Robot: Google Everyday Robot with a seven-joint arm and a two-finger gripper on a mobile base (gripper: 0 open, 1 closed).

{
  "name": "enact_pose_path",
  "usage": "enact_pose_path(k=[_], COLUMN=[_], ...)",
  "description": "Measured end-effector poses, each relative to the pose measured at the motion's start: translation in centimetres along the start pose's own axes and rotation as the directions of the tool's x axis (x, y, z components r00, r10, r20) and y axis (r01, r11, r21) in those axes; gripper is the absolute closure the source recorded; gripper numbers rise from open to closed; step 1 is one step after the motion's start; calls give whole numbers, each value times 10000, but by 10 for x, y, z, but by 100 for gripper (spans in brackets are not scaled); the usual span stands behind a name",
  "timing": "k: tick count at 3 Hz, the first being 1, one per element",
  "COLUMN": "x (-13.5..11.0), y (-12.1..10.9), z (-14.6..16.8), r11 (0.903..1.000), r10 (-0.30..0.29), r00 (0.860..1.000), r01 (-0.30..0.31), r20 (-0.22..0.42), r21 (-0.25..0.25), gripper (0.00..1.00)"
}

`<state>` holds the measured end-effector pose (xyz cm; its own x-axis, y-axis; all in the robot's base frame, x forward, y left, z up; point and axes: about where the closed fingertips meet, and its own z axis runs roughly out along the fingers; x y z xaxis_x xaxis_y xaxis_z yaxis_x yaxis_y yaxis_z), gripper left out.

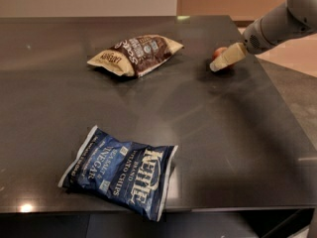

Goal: Move apple near blue chip bag

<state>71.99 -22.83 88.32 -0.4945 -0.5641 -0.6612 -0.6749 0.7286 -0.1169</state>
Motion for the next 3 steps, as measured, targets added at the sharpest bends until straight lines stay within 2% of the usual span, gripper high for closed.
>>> enact_pose_path(k=[2, 3], x=[11, 17], y=[-17, -25], z=[29, 35], r11=[9973, 9953], r10=[735, 963], r00=[9973, 9953], r01=[-735, -963], r20=[8, -113], r21=[-5, 35], gripper=[0, 16])
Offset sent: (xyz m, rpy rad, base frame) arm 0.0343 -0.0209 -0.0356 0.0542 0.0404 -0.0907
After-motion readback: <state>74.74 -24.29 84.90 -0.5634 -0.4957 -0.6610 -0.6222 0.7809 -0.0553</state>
